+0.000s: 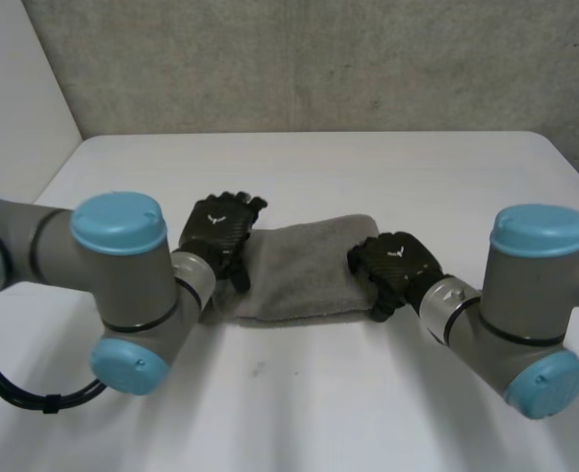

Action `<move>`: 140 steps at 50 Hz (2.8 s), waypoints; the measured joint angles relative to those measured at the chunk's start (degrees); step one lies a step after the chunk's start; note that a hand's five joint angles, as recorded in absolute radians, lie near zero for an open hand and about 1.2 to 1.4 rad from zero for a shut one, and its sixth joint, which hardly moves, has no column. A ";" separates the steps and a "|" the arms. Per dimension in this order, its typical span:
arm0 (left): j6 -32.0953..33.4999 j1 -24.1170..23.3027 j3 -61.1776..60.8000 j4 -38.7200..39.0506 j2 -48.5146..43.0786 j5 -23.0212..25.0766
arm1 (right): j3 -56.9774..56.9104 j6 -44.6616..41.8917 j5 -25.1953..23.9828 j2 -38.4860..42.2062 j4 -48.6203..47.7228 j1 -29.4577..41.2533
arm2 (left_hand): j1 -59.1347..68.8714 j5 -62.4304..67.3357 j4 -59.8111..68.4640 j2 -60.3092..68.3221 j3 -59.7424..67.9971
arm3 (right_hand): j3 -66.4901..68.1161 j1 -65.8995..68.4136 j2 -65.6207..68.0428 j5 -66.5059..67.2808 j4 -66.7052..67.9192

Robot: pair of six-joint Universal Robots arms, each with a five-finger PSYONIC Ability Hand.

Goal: Fold the towel.

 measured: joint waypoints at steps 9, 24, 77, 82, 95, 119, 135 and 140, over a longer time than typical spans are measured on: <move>3.21 0.54 1.25 -0.12 -3.67 -5.86 | 1.27 -10.15 8.36 3.34 -3.92 -0.33 | -0.20 -0.01 -0.12 -0.12 -0.12 | 37.75 25.92 37.46 36.01 38.07; 3.72 0.22 -7.77 -0.38 5.97 -8.12 | -4.89 -27.89 11.95 -1.82 -5.87 2.90 | -0.20 -0.07 -0.27 -0.39 -0.27 | 38.28 27.90 37.50 37.16 38.78; -18.41 -3.88 13.19 -15.67 -1.65 -7.34 | -22.76 15.11 -4.28 4.28 15.33 4.17 | -0.11 -0.10 -0.15 -0.31 -0.20 | -17.44 -14.15 -16.22 -15.67 -16.37; -19.20 -3.85 15.41 -20.17 -6.60 -7.42 | -28.47 14.40 -5.34 11.10 17.96 4.58 | -0.20 -0.10 -0.26 -0.43 -0.26 | -17.44 -14.15 -16.22 -15.67 -16.37; -11.64 -2.57 11.29 -21.46 -8.27 -11.72 | -34.43 3.01 -3.65 20.28 19.41 5.55 | -0.62 -0.11 -0.41 -0.69 -0.54 | -17.44 -15.39 -16.22 -16.39 -16.37; -7.93 -1.30 8.22 -21.71 16.43 -14.85 | -25.22 1.63 9.33 -6.23 16.60 0.99 | -1.08 -0.14 -0.70 -0.98 -0.85 | -17.44 -16.21 -16.23 -16.75 -16.37; -8.38 7.21 10.51 -33.54 35.41 -10.97 | -21.23 5.16 17.62 -24.02 23.17 -6.54 | -1.00 -0.14 -0.70 -0.97 -0.84 | -17.44 -16.21 -16.23 -16.75 -16.37; -8.67 8.05 10.18 -37.49 35.24 -8.09 | -19.72 5.04 17.59 -26.92 23.90 -6.35 | -1.05 -0.14 -0.70 -0.97 -0.85 | -17.44 -16.21 -16.23 -16.76 -16.37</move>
